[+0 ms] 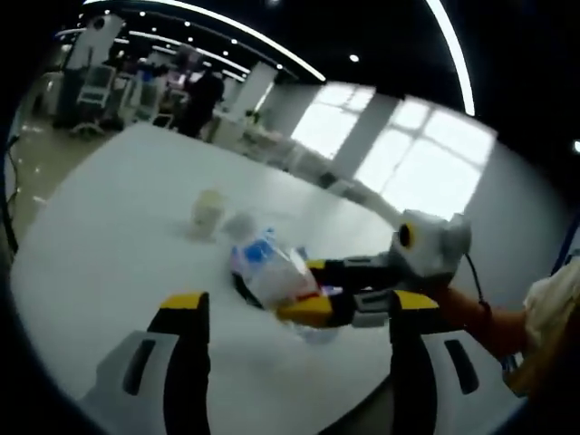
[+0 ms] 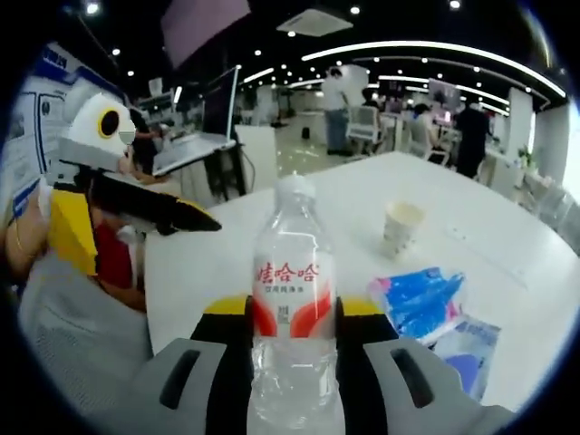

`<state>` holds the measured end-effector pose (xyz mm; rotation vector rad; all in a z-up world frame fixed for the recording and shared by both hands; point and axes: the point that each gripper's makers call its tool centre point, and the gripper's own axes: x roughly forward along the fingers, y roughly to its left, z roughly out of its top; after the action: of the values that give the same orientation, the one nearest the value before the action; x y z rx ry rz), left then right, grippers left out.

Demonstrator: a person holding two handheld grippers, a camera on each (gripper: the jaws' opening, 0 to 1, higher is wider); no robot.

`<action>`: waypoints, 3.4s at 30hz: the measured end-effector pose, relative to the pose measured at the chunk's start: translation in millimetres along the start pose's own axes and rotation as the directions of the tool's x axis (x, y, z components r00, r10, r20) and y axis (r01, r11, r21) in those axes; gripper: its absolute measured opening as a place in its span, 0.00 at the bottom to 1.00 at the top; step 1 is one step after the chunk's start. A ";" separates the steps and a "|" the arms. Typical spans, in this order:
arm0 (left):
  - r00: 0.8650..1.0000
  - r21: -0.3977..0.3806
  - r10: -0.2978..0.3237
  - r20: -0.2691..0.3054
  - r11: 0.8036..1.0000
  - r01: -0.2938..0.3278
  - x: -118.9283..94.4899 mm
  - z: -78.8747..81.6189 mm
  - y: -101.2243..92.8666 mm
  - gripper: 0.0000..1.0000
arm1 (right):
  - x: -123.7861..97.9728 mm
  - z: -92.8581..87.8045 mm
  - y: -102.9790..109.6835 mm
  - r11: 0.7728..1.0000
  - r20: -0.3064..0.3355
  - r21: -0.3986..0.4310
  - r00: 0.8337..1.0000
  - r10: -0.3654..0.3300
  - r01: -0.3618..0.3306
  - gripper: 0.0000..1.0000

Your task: Arrange the tabletop items into an orderly group along one side of the table until the central work area is clear of visible clutter.

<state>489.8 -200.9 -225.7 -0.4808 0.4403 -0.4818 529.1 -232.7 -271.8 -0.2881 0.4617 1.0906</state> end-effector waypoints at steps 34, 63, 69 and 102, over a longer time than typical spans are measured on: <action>0.995 -0.120 -0.085 0.051 0.989 0.091 15.8 3.0 -19.7 0.49 | -35.3 32.9 41.1 0.999 0.197 0.022 0.980 0.034 -0.039 0.34; 0.981 0.153 -0.173 -0.091 0.971 0.185 13.4 5.0 -37.3 0.35 | -38.5 29.6 45.6 0.995 0.208 -0.008 0.973 0.102 -0.103 0.37; 0.964 0.255 -0.214 -0.156 0.935 0.248 12.4 5.6 -43.6 0.35 | -43.0 30.5 49.0 0.987 0.218 -0.023 0.963 0.159 -0.158 0.39; 0.773 0.440 -0.572 -0.274 0.640 0.630 -26.4 30.1 -119.0 0.35 | -67.5 45.9 94.6 0.858 0.368 0.031 0.804 0.467 -0.512 0.47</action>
<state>444.5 -269.9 -131.0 -0.0587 0.2238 -1.2567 428.3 -223.6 -198.5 0.1584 0.2874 1.5798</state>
